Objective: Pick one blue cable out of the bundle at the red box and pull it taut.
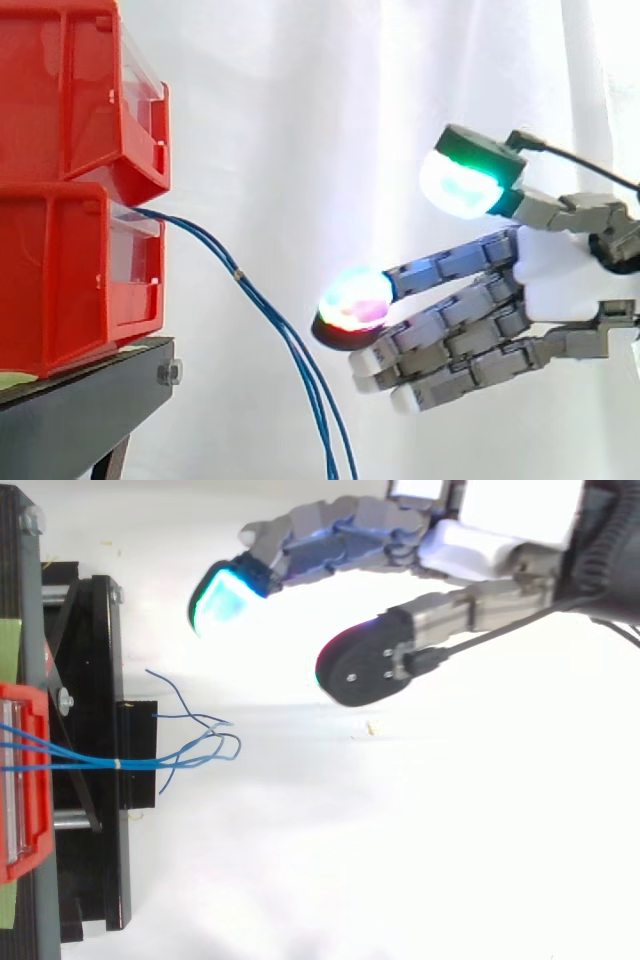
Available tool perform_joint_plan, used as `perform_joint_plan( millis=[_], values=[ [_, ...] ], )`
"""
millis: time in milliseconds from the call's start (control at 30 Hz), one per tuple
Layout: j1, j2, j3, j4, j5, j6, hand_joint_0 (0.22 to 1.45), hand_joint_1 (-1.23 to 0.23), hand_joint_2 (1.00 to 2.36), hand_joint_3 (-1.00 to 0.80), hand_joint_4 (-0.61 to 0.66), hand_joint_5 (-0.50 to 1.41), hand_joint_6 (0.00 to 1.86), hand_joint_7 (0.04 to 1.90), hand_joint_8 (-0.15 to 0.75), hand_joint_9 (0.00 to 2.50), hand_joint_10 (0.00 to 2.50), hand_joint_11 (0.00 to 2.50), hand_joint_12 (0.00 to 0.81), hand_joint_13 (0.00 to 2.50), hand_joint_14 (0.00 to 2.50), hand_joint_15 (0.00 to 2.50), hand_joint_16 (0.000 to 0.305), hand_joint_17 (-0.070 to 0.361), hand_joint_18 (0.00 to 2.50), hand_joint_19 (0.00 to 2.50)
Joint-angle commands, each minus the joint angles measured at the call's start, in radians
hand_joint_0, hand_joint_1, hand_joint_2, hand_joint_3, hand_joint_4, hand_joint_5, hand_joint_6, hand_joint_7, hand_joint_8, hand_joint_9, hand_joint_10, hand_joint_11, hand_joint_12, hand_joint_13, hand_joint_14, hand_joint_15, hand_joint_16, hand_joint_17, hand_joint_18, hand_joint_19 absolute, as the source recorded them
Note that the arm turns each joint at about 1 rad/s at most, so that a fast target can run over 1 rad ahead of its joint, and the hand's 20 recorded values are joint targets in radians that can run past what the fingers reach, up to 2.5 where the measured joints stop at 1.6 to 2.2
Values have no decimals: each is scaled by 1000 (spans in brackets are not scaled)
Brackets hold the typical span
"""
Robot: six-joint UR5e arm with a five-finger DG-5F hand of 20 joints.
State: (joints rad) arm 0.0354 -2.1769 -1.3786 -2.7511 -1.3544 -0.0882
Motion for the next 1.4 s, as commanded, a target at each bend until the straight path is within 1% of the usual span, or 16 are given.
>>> perform_joint_plan(
  millis=[0, 167, 267, 300, 333, 367, 400, 433, 533, 700, 733, 767, 1000, 1100, 1133, 1367],
  values=[
    [3, -35, 42, -2, 0, 4, 503, -542, 1000, -500, 395, -168, 501, 695, 365, 459, 2, 121, 386, 121, 1, 80, 59, 133, 70, 200],
    [5, -58, 69, 2, -2, -2, 502, -540, 1000, -500, 396, -168, 501, 695, 366, 466, 0, 131, 388, 132, 2, 83, 59, 132, 84, 208],
    [5, -99, 98, 11, -6, 2, 502, -539, 1000, -500, 397, -167, 502, 695, 367, 468, 4, 124, 388, 134, 2, 87, 59, 132, 88, 206],
    [5, -116, 118, 18, -8, 7, 502, -539, 1000, -500, 397, -167, 502, 692, 367, 468, 0, 124, 388, 136, 1, 84, 58, 131, 89, 212],
    [5, -132, 125, 22, -11, 10, 502, -539, 1000, -500, 396, -167, 502, 692, 366, 468, 0, 125, 388, 137, 1, 82, 58, 131, 90, 204],
    [6, -167, 164, 30, -23, 15, 502, -539, 1000, -500, 397, -167, 501, 695, 366, 468, 0, 125, 388, 136, 2, 87, 58, 131, 90, 204],
    [6, -176, 174, 30, -26, 16, 502, -539, 1000, -500, 398, -167, 502, 695, 366, 469, 0, 119, 388, 137, 1, 84, 58, 131, 90, 212],
    [6, -204, 214, 24, -35, 19, 501, -538, 1000, -500, 396, -167, 502, 694, 367, 470, 1, 119, 388, 138, 1, 84, 58, 131, 90, 211],
    [8, -239, 259, 22, -51, 27, 501, -538, 1000, -500, 397, -167, 502, 695, 368, 470, 1, 125, 388, 139, 2, 84, 58, 132, 92, 212],
    [15, -245, 259, 27, -49, 25, 501, -536, 1000, -500, 406, -167, 501, 695, 367, 473, 0, 132, 387, 141, 2, 81, 59, 132, 97, 222],
    [15, -245, 260, 28, -51, 25, 501, -536, 1000, -500, 403, -166, 502, 692, 368, 473, 1, 126, 387, 142, 1, 86, 59, 132, 103, 221],
    [20, -245, 260, 30, -57, 25, 501, -536, 1000, -500, 404, -166, 502, 695, 368, 473, 3, 119, 387, 142, 2, 82, 59, 132, 105, 222],
    [23, -244, 262, 31, -60, 24, 503, -542, 1000, -500, 437, -155, 502, 734, 369, 478, 0, 121, 385, 151, 2, 80, 58, 131, 117, 219],
    [23, -244, 265, 30, -72, 21, 509, -569, 1000, -500, 446, -144, 502, 756, 376, 528, 0, 103, 388, 199, 0, 52, 58, 132, 186, 175],
    [23, -244, 266, 31, -86, 12, 513, -573, 1000, -500, 445, -141, 502, 764, 374, 534, 1, 109, 388, 204, 0, 54, 58, 131, 187, 176],
    [23, -244, 266, 27, -104, 2, 521, -588, 1000, -500, 443, -133, 503, 813, 373, 563, 1, 117, 386, 237, 0, 55, 57, 129, 228, 188]
  ],
)
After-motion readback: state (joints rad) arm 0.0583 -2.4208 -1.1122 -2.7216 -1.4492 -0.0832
